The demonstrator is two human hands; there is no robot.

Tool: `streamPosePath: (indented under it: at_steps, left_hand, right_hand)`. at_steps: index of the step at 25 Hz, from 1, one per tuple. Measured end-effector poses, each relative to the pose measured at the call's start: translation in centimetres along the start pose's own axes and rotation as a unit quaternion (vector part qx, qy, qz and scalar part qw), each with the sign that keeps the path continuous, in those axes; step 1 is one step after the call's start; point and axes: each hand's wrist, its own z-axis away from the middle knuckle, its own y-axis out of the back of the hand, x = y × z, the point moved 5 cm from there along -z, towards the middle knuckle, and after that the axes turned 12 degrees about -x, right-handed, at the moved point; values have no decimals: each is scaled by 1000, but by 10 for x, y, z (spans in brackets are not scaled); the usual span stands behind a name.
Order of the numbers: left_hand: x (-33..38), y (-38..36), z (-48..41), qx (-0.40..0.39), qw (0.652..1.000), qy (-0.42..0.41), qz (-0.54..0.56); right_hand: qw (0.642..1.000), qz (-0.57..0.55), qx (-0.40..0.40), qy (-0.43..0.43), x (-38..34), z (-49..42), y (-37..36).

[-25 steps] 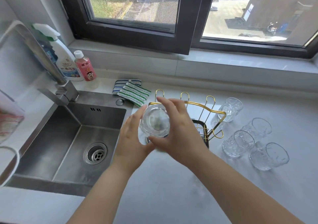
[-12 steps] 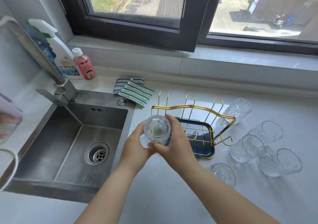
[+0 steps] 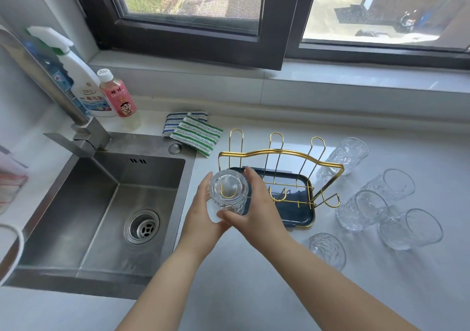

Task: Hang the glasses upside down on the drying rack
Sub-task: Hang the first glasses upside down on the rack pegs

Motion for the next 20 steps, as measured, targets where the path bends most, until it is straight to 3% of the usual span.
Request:
streamPosePath:
  at_steps: [6, 9, 12, 15, 17, 20]
  left_hand:
    - [-41, -15, 19, 33, 994, 106, 13]
    - [-53, -38, 24, -71, 988, 131, -29]
    - [-39, -85, 26, -174, 977, 72, -103]
    - [-22, -130, 19, -218, 966, 29, -135]
    - [-12, -155, 9, -240, 960, 10, -142]
    - [-4, -182, -2, -270, 949, -17, -160]
  right_hand:
    - [998, 30, -10, 62, 2, 58, 8]
    - [997, 16, 23, 70, 33, 95, 28]
    - [989, 27, 131, 57, 69, 130, 58]
    - [980, 15, 200, -19, 109, 152, 79]
    - [981, 11, 169, -93, 139, 154, 82]
    - [985, 7, 63, -160, 169, 143, 76]
